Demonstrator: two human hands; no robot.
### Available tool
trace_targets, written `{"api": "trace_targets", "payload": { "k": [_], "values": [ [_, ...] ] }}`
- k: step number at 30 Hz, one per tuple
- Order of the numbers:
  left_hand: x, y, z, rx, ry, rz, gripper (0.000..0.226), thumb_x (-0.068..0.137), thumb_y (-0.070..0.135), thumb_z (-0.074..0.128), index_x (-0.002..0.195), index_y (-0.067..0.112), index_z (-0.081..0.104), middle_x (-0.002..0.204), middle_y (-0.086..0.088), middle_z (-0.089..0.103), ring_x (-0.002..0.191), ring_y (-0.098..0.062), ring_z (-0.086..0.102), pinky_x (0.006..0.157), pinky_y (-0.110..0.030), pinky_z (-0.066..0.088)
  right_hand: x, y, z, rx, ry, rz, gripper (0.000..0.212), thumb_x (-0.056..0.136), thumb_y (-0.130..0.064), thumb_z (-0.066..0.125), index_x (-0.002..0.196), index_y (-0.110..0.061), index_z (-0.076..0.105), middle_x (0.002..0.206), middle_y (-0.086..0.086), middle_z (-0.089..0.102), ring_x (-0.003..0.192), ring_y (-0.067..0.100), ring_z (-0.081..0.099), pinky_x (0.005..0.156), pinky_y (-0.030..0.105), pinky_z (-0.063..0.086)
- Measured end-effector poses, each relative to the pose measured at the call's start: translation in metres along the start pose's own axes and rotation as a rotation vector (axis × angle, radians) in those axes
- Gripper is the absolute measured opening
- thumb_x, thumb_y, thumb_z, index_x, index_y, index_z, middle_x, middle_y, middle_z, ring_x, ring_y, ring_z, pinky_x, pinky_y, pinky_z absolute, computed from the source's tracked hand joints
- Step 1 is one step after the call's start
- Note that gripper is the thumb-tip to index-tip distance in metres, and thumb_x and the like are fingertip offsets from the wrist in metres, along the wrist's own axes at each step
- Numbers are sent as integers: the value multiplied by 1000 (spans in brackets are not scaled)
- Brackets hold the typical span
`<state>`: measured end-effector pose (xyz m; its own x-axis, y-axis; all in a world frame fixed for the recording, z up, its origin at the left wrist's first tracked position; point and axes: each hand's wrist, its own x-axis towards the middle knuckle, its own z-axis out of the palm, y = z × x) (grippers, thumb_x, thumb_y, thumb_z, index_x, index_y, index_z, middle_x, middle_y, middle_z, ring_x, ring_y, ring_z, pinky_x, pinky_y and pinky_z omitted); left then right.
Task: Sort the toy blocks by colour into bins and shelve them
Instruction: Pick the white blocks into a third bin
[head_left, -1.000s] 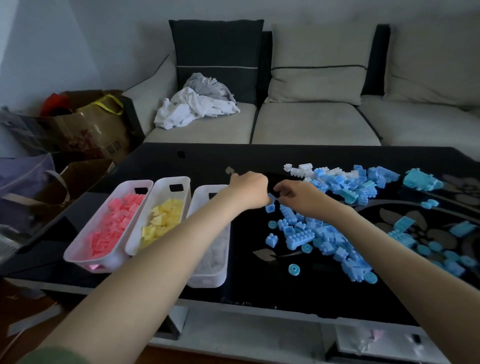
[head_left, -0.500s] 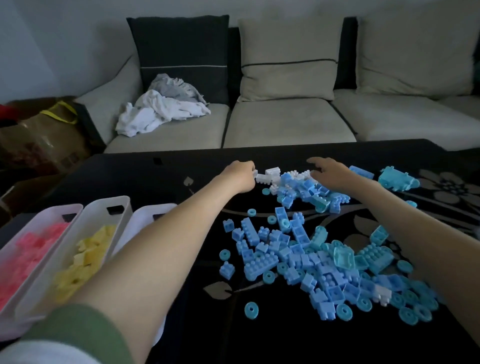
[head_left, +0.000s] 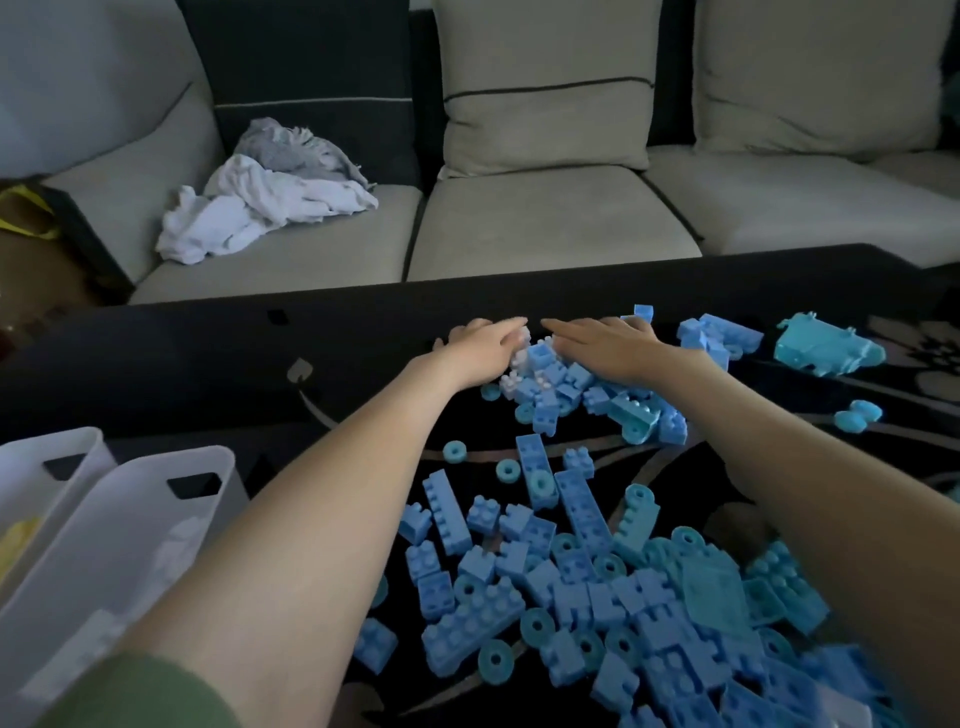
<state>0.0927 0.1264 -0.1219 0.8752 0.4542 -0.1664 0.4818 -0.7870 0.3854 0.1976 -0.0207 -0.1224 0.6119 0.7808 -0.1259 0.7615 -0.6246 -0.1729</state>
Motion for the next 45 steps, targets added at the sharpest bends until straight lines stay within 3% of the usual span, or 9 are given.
{"api": "trace_targets", "payload": {
  "k": [8,12,17,22,27,31,35,39,45],
  "values": [
    [-40,6,14,-130,4,132,36,103,30,28,132,22,48,138,-8,41,121,-27,45,97,-36,40,-39,-14,5,-46,-69,-95,47,99,-33,24,146,-32,22,155,-9,20,142,22,21,112,50,14],
    [-77,14,10,-92,-40,136,40,104,36,28,140,27,42,138,-10,41,122,-27,46,101,-39,40,-69,-20,2,22,-117,-92,48,100,-41,24,147,-34,21,152,-6,28,139,20,26,113,47,16],
    [-112,30,-3,78,-156,124,45,100,19,41,145,22,36,139,-9,43,118,-25,50,90,-31,45,-102,-27,-6,265,-160,-89,41,95,-38,45,135,-28,44,133,-2,51,116,18,49,102,38,37],
    [-135,33,-11,67,-100,73,31,95,27,51,124,16,51,116,-5,58,97,-20,57,72,-27,45,-116,-38,-18,75,-77,-83,32,91,-36,53,123,-29,53,120,-8,57,114,15,51,97,35,27],
    [-141,29,-11,-4,-66,66,18,90,30,60,93,19,46,89,3,51,72,-10,48,57,-23,36,-126,-45,-23,-17,-162,-104,45,89,-37,55,132,-37,42,125,-5,52,119,19,43,105,39,20],
    [-143,26,-13,-34,-48,51,24,87,31,63,92,17,45,87,3,48,72,-9,45,56,-23,34,-128,-47,-18,-56,-144,-129,43,87,-36,58,128,-37,45,119,-4,51,123,20,38,110,44,13],
    [-150,22,-20,-87,7,46,21,88,29,62,94,16,46,87,2,50,71,-9,46,57,-22,35,-128,-50,-16,-4,-75,-104,38,86,-29,59,122,-33,49,102,-10,43,118,17,42,108,38,14],
    [-175,23,-44,-40,28,62,25,87,33,64,94,13,51,87,-1,52,72,-14,47,63,-27,38,-140,-57,-24,65,46,-61,29,91,-30,55,120,-30,53,106,-7,51,113,17,49,106,35,18],
    [-247,-8,-97,113,100,-22,30,85,47,63,82,21,47,87,2,54,72,-12,49,61,-27,37,-171,-108,-51,365,142,-143,29,94,-34,51,121,-24,53,105,1,59,91,17,55,90,33,41]
  ]
}}
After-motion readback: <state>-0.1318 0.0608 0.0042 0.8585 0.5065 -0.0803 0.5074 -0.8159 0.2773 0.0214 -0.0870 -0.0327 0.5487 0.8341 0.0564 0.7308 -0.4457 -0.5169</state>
